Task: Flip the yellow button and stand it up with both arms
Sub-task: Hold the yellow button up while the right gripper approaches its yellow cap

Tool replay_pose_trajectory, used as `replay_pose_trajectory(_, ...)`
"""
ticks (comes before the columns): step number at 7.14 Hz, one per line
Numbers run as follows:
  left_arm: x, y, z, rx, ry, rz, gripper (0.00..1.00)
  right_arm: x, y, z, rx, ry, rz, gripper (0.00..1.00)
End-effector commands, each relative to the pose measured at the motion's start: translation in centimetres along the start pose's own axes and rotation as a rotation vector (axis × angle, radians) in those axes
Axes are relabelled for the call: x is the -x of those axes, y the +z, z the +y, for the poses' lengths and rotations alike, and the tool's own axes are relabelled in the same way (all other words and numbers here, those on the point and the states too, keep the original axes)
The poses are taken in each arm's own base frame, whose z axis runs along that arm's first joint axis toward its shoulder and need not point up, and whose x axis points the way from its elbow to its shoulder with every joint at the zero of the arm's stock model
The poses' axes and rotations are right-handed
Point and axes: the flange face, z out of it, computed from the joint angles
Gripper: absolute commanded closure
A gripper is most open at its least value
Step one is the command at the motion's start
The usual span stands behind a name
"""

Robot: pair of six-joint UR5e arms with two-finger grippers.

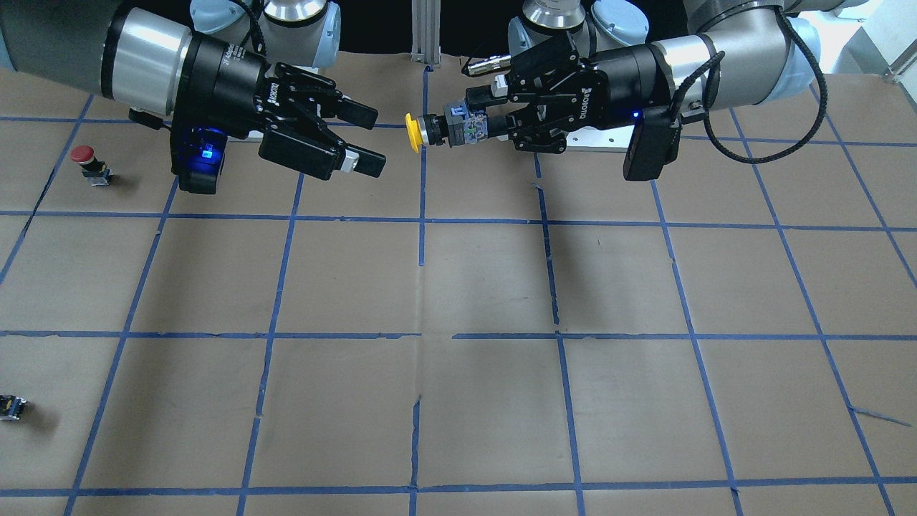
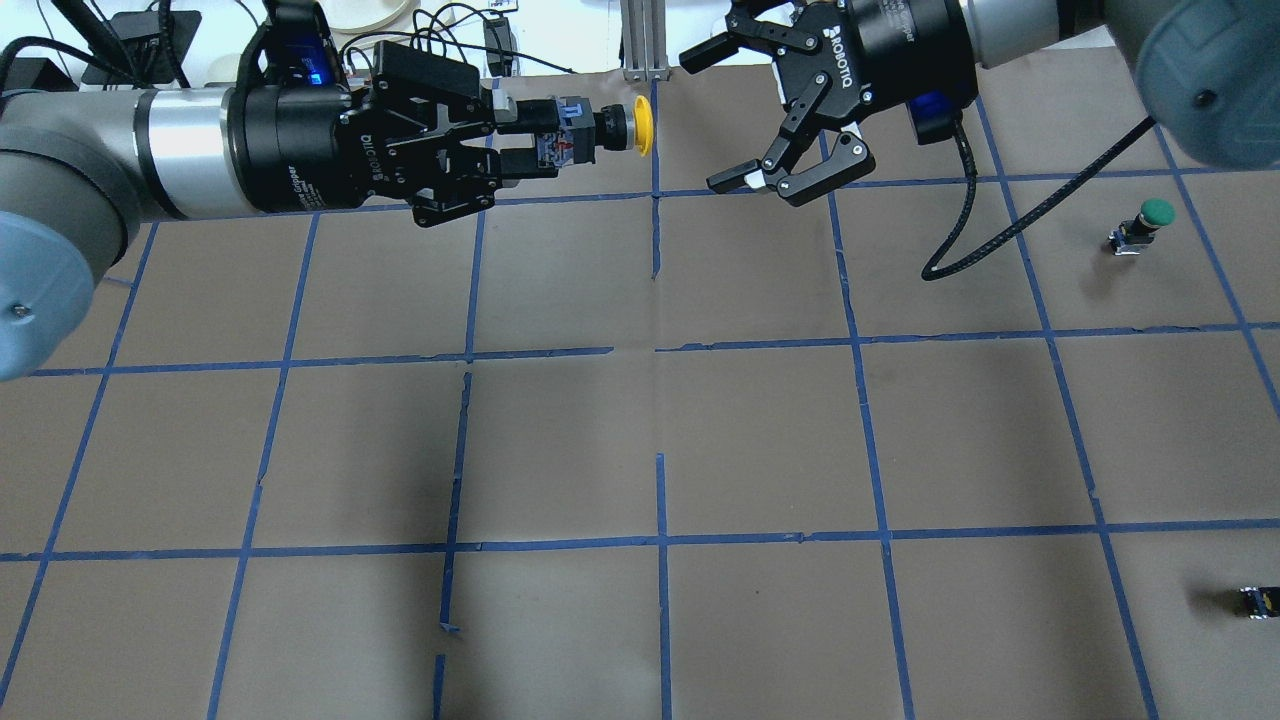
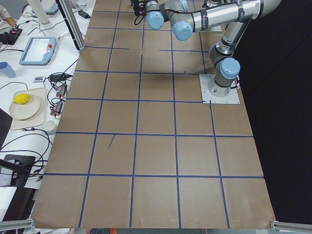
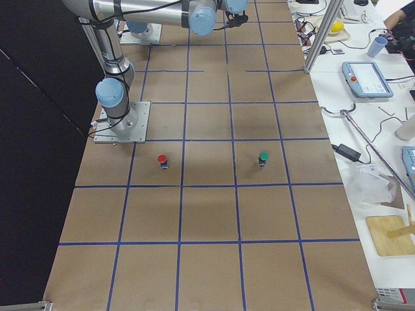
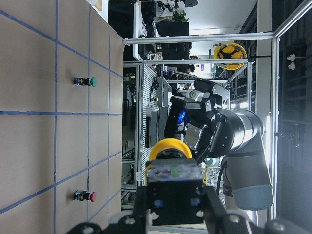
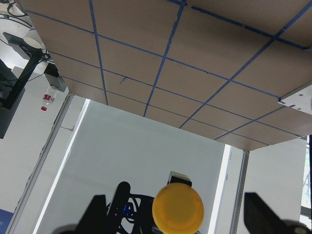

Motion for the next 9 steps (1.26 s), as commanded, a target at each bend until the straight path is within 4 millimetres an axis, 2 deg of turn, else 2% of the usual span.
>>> replay_pose_trajectory(1, -0.4, 0.0, -0.1, -0.015, -0.003, 0.043, 0.75, -0.2, 1.1, 0.1, 0.026, 0.003, 0.008, 0.01)
replay_pose_trajectory(2, -0.2, 0.0, -0.2, -0.014, -0.006, 0.041, 0.74, -0.2, 1.7, 0.5, 0.031, -0.004, 0.018, 0.01)
replay_pose_trajectory(4, 0.1, 0.1, -0.3, -0.013, -0.01, 0.041, 0.74, 0.3, 1.6, 0.9, 0.056, -0.036, -0.012, 0.01)
replay_pose_trajectory(6, 0.2, 0.1, -0.3, -0.011, -0.01, 0.035, 0.74, 0.6, 2.1, 0.0, 0.075, -0.018, -0.011, 0.02)
replay_pose_trajectory(9, 1.1, 0.2, -0.1, -0.01, -0.019, 0.04, 0.73, 0.8, 2.6, 0.2, 0.113, -0.012, -0.021, 0.12)
